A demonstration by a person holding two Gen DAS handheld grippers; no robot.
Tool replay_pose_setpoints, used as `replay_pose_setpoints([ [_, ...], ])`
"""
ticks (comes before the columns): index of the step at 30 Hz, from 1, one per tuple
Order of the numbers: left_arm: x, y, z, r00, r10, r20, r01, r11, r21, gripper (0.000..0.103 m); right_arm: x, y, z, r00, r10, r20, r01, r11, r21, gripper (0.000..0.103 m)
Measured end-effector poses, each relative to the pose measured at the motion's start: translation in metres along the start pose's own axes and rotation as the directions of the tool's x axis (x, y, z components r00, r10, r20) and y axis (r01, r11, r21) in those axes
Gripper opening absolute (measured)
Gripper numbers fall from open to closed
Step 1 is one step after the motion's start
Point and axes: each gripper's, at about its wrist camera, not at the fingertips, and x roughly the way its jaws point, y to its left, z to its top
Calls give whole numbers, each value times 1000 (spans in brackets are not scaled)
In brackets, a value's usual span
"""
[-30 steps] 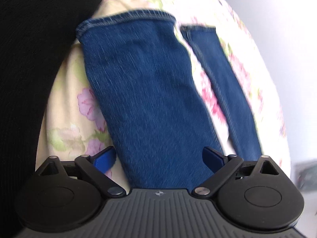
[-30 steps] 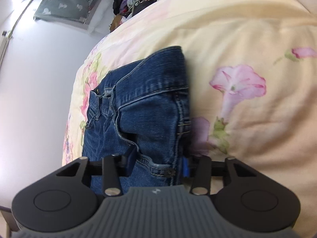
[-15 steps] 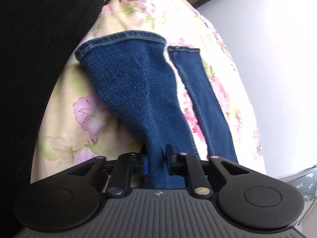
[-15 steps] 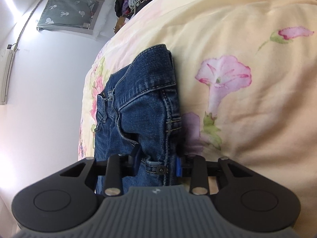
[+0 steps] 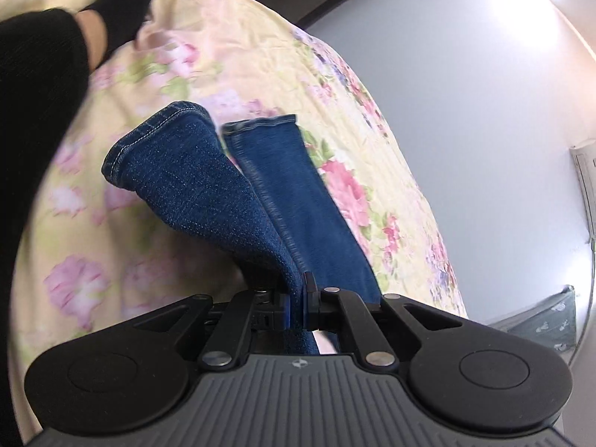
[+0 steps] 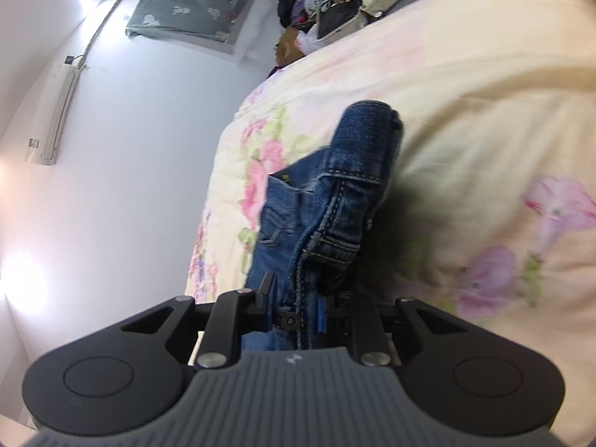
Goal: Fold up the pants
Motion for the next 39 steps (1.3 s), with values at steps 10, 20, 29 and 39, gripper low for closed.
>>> replay_pose_setpoints([
  [10,57,-78,44,997,31,-73,-20,989,147,5,31,60,20,1000,25,-6,-25,1000,9,16],
  [20,136,-89,75,979,123,-161,-114,991,64,5,116,116,30,999,-53,-4,53,998,-32,16],
  [29,212,-124,86,952,252,-175,-226,961,157,5,217,145,32,978,-209,-12,206,973,-102,16],
  [39,276,-104,115,902,392,-181,-364,916,168,28,310,132,38,930,-363,-49,359,930,-75,16],
])
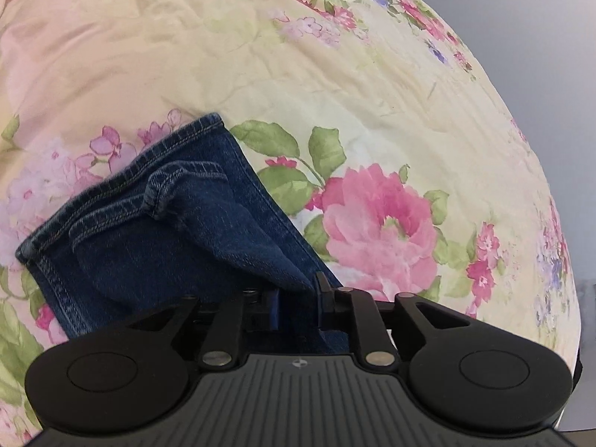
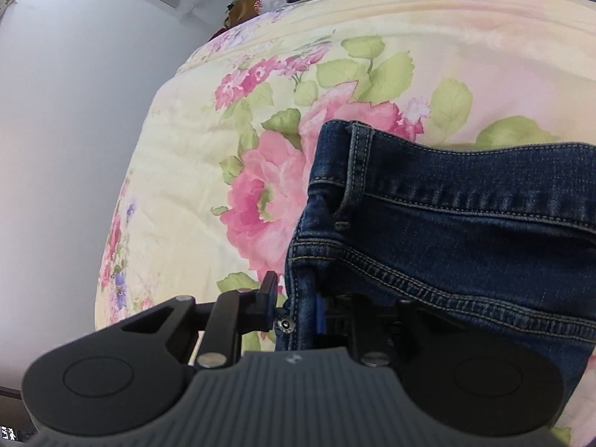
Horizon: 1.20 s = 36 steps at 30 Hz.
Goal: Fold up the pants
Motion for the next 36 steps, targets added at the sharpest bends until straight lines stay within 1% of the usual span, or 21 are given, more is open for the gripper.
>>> replay_pose_setpoints([
  [1,2,1,4,1000,12,7,-12,1000,11,35,7,1,1,1000,7,-2,-7,1000,13,17],
  [3,2,5,14,999,34,13,-34,999,22,43,12,-5,2,999,45,14,-45,998,34,23],
  [4,0,9,17,998,49,29,-50,998,25,43,12,-8,2,997,74,29,-75,996,40,28],
  [5,-5,12,21,997,62,51,-63,998,28,43,13,-10,4,993,111,46,-113,993,46,30],
  [6,-12,18,25,993,70,94,-73,997,29,43,11,-11,6,986,150,70,-153,987,43,30],
  [8,-32,31,32,981,64,184,-70,997,24,49,-1,-10,6,974,187,131,-188,982,-3,32],
  [9,-41,38,34,974,53,218,-59,998,23,55,-10,-5,4,967,197,164,-192,980,-46,32],
  [10,-50,45,34,968,41,248,-49,998,27,59,-19,-3,0,961,208,181,-196,977,-82,32],
  [13,-70,63,29,953,21,303,-44,997,70,62,-42,-2,-26,950,257,176,-229,959,-165,32],
  [14,-73,66,26,951,22,307,-53,994,92,62,-50,-3,-40,947,277,165,-245,950,-192,33],
  [16,-76,72,20,953,37,300,-82,987,139,62,-63,-3,-73,947,297,123,-256,928,-270,35],
  [19,-74,74,9,965,22,262,-78,976,204,64,-72,-8,-127,933,354,71,-307,882,-359,36],
  [23,-66,78,-5,977,27,213,-84,961,264,65,-69,-23,-182,920,391,-18,-371,856,-360,37],
  [25,-61,85,-10,981,26,190,-76,962,264,65,-68,-23,-202,922,381,-65,-374,838,-397,37],
  [27,-54,92,-15,989,5,146,-40,970,241,65,-68,-18,-214,924,372,-92,-371,810,-454,37],
  [29,-49,98,-22,992,-25,127,-2,979,204,66,-68,-13,-222,919,380,-102,-378,782,-495,38],
  [30,-45,100,-23,993,-38,110,18,983,184,69,-66,-13,-224,917,385,-105,-383,774,-504,39],
  [32,-35,104,-25,995,-53,80,41,989,143,69,-60,-15,-228,915,385,-122,-392,772,-501,43],
  [33,-33,105,-24,995,-59,84,49,992,121,69,-58,-17,-230,915,381,-135,-395,774,-495,43],
  [35,-32,107,-21,990,-85,109,78,994,71,44,-49,-19,-229,917,370,-152,-394,777,-491,43],
  [36,-32,109,-19,989,-92,115,87,995,45,18,-47,-19,-229,917,369,-155,-395,775,-494,43],
])
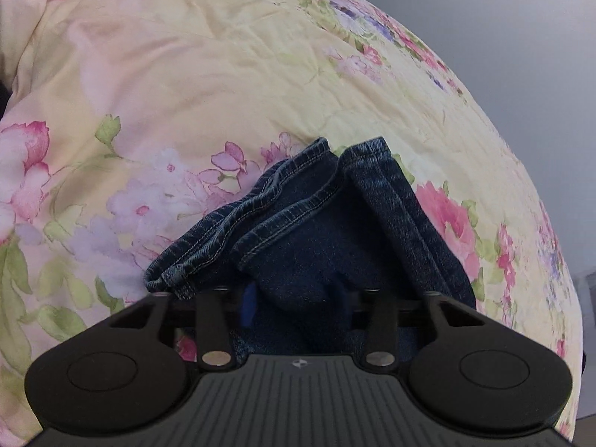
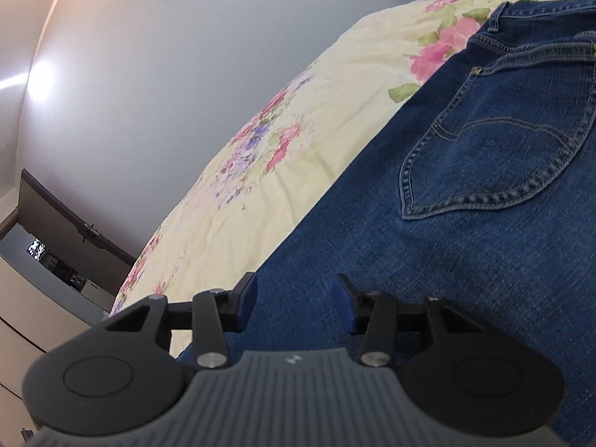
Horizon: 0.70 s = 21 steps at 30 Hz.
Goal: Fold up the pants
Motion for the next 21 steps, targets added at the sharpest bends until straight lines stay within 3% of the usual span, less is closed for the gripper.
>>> replay_pose_setpoints([
  [1,0,2,2,1000,-13,-1,13,1000,-23,7,1,0,0,1000,2,0,-2,1000,-5,43],
  [4,-19,-2,8,993,-96,72,101,993,-67,5,3,-1,2,1000,7,1,-7,1000,-17,43],
  [8,-72,-25,14,931,-290,223,287,957,46,5,4,-2,1,1000,6,-4,-6,1000,-14,43],
  [9,-79,-27,15,929,-285,235,283,958,46,5,5,-2,2,1000,7,-6,-7,1000,-13,43],
  [10,-78,-27,15,944,-246,221,242,969,45,4,5,-2,2,1000,8,-7,-8,1000,-15,43],
  [11,-67,-26,15,974,-155,167,148,987,53,4,4,-1,1,1000,8,-7,-8,1000,-17,43],
  [12,-54,-21,14,991,-69,111,63,996,56,5,4,0,2,1000,9,-8,-10,1000,-17,43],
  [13,-44,-12,11,997,-20,69,18,999,36,5,4,0,2,1000,11,-10,-11,1000,-16,43],
  [15,-31,12,1,999,7,35,-6,1000,-29,5,6,1,2,1000,10,-16,-10,1000,-18,43],
  [21,-19,30,-9,999,32,27,-31,999,-24,12,9,0,2,1000,2,-28,-2,1000,-30,43],
])
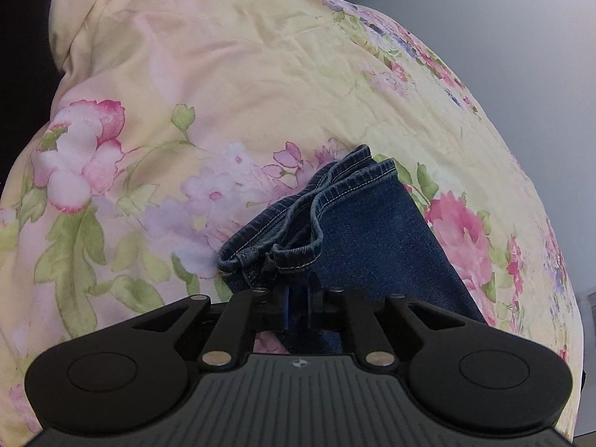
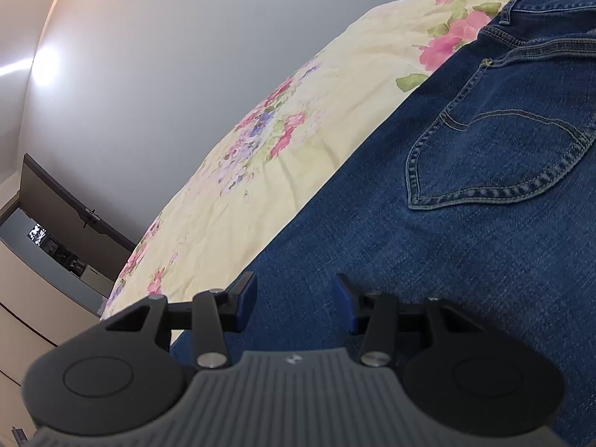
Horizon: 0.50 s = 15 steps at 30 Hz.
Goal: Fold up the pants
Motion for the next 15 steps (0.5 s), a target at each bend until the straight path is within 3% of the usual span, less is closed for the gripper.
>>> replay_pose_setpoints([
  [3,-3,-2,6,1000,21,7,-21,1000,21,19,2,0,0,1000,-1,-2,1,1000,-5,43],
  [8,-12,-5,13,999,0,48,-4,997,79,20,7,-1,0,1000,1,-10,-1,1000,-8,43],
  [10,-14,-11,16,995,72,63,-78,990,115,30,8,0,0,1000,2,-13,-2,1000,-14,43],
  [11,-20,-15,17,984,144,107,-157,980,126,30,8,0,0,1000,3,-14,-3,1000,-16,43],
  [12,-29,-19,18,943,267,197,-291,951,106,30,8,0,0,1000,3,-15,-3,1000,-17,43],
  [13,-40,-23,17,874,386,295,-418,907,54,34,9,0,0,1000,3,-16,-4,1000,-15,43],
  [14,-48,-26,18,824,437,360,-471,882,10,39,9,0,0,1000,3,-17,-3,1000,-15,43],
  [15,-52,-27,23,841,385,380,-424,905,24,45,10,0,0,1000,3,-18,-4,1000,-15,43],
])
